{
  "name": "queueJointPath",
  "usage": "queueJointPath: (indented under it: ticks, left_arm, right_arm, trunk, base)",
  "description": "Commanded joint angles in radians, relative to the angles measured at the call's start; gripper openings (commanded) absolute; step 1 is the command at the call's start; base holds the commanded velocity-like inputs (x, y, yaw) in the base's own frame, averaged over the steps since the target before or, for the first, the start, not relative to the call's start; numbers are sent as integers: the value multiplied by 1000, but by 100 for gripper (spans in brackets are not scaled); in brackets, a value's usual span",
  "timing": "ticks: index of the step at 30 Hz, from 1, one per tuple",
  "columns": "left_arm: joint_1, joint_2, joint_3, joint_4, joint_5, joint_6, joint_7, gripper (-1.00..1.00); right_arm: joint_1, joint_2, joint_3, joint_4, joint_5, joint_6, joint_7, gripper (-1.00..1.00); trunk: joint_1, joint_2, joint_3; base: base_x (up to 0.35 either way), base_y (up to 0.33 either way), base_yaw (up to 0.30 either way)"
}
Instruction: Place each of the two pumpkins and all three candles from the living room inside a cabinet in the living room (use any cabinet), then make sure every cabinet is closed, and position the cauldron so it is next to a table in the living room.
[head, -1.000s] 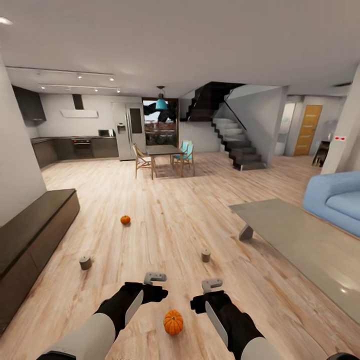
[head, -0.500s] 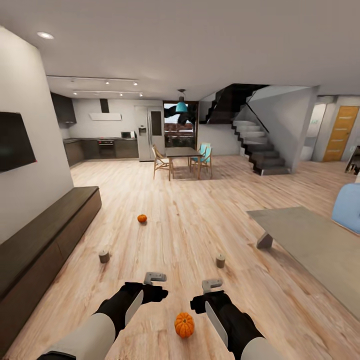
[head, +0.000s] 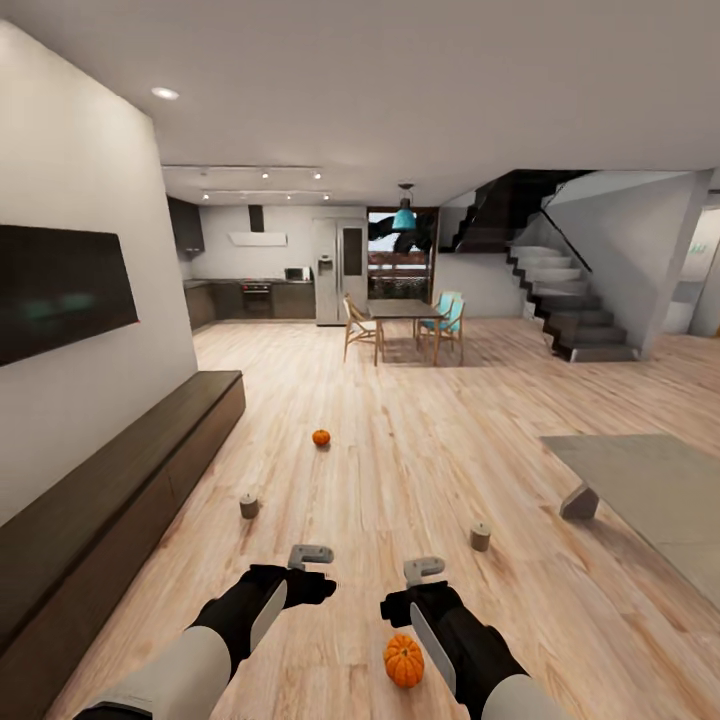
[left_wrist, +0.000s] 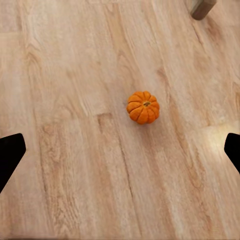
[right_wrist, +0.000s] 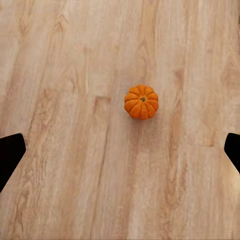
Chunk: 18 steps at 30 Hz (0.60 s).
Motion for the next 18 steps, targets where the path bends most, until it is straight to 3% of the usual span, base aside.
queueJointPath:
  ticks: [1,18]
  left_arm:
    - [0,1,-6,-1,6,5,1,100]
    - [0,1,-6,-1,4,5,2,100]
  right_arm:
    - [-1,0,2,-1,-11,3,-9,100]
    - [-1,0,2,-1,-11,4,-9,100]
  trunk:
    - [0,-1,0]
    - [0,-1,15]
  base:
    - [4,12,249]
    - [1,-18,231]
